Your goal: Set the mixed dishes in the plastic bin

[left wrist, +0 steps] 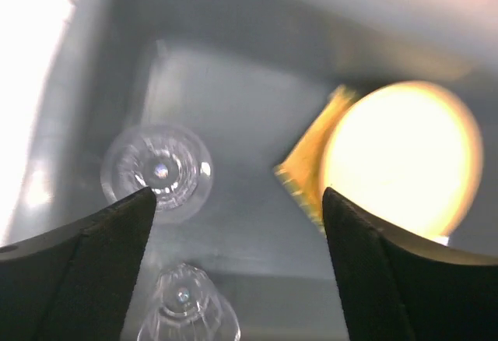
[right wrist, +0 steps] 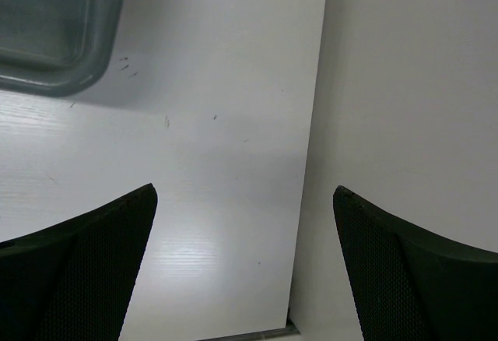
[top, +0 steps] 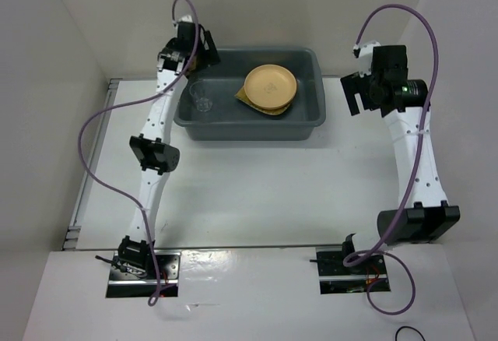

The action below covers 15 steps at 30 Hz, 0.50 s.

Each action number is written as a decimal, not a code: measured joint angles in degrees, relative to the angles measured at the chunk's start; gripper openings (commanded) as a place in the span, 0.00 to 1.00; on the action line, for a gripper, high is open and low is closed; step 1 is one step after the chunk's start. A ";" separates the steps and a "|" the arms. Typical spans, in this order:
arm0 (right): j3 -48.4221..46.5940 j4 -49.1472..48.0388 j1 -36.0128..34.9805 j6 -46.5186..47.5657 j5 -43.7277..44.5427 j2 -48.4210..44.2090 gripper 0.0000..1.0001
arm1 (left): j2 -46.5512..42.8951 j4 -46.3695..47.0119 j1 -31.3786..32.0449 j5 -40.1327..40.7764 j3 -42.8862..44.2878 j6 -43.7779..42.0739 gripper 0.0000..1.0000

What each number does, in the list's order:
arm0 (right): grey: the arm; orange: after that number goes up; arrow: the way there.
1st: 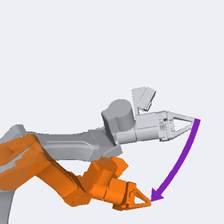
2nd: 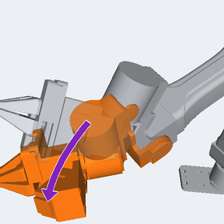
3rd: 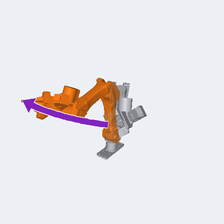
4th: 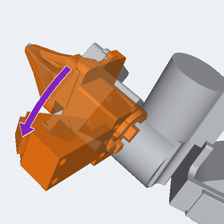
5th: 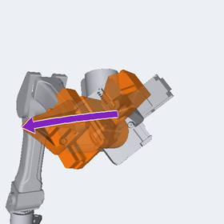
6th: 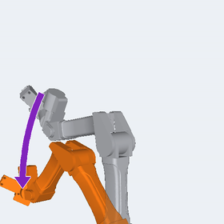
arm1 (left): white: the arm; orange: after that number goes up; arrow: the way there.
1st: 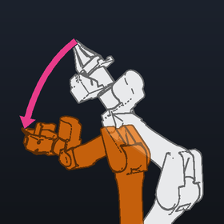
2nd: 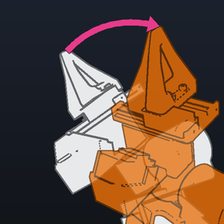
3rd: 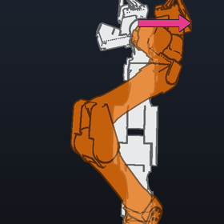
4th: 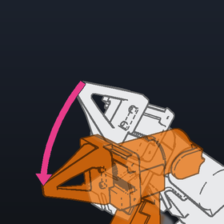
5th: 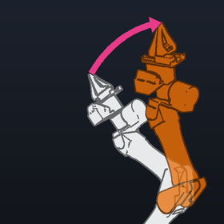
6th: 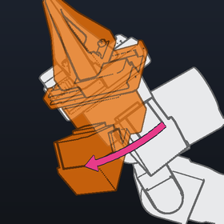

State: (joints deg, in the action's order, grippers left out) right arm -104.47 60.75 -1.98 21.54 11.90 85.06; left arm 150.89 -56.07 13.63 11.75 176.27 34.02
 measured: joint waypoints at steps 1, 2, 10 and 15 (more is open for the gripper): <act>1.92 -1.18 0.00 -0.15 0.66 -1.60 0.98 | -2.75 -0.02 -0.09 0.98 0.00 -0.44 0.96; 4.46 -2.19 0.00 -0.48 1.62 -3.74 0.98 | -5.84 -0.09 -0.11 1.73 0.00 -0.79 0.96; 21.64 -4.46 0.04 -2.67 3.39 -25.38 0.98 | -42.12 -4.68 -6.99 8.90 -21.57 0.85 0.97; 26.08 -3.96 0.04 -5.18 1.22 -30.49 0.98 | -69.09 4.94 -3.37 7.93 -67.58 0.26 0.98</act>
State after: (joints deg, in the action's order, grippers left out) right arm -78.39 56.80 -1.93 16.36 13.13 54.57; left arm 81.80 -51.13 10.26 19.68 108.68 34.28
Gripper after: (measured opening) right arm 0.980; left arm 0.971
